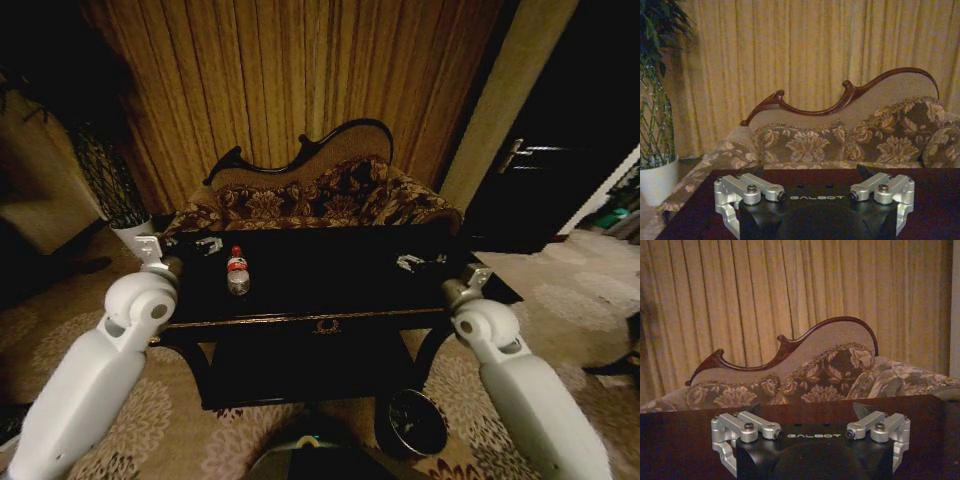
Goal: Move to the front of the table and place the trash on the table into the trash bin.
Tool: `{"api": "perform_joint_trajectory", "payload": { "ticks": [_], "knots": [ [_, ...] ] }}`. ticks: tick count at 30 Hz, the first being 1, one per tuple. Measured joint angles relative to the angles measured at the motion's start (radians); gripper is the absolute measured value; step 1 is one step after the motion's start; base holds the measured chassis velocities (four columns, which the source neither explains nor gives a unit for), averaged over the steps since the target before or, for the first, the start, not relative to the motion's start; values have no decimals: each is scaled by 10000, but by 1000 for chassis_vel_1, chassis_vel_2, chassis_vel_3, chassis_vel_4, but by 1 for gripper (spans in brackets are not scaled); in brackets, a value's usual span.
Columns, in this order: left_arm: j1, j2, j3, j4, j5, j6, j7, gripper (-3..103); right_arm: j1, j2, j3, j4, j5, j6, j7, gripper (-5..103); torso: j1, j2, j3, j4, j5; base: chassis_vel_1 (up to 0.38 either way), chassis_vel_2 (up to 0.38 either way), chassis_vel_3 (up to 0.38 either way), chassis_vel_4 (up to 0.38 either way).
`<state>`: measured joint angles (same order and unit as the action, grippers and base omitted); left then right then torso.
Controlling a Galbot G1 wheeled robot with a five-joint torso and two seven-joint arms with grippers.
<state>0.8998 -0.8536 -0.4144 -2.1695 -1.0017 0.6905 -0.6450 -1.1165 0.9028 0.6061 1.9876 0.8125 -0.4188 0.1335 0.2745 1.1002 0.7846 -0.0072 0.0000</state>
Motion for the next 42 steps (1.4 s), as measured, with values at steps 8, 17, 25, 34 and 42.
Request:
{"api": "perform_joint_trajectory", "payload": {
  "ticks": [8, 17, 25, 34, 42],
  "knots": [
    [-816, -552, 1318, 106, -1712, 198, -2370, 100, -9, -204, 27, -52, 119, -20, -28, 100, -1, 0, -1, -3, 2, 0, 0, 0, 0],
    [-1735, -637, 2489, 249, -3327, 216, -4277, 100, 44, -54, -190, -143, -35, -92, -44, 100, -1, 0, -1, -1, 1, 0, 0, 0, 0],
    [-2674, -549, 3296, 255, -5189, 216, -5915, 100, 33, 91, -230, -169, -153, -96, -55, 100, -1, 1, 0, -2, 0, 0, 0, 0, 0],
    [-2894, -149, 3557, -59, -6137, 209, -6946, 100, 42, 280, -379, -284, -352, -99, -87, 100, -1, 1, -1, -1, 0, 0, 0, 0, 0],
    [-2433, 157, 3131, -339, -6435, 191, -7053, 100, 65, 390, -464, -377, -484, -98, -130, 100, -1, 2, -1, 0, -1, 0, 0, 0, 0]
  ]
}}
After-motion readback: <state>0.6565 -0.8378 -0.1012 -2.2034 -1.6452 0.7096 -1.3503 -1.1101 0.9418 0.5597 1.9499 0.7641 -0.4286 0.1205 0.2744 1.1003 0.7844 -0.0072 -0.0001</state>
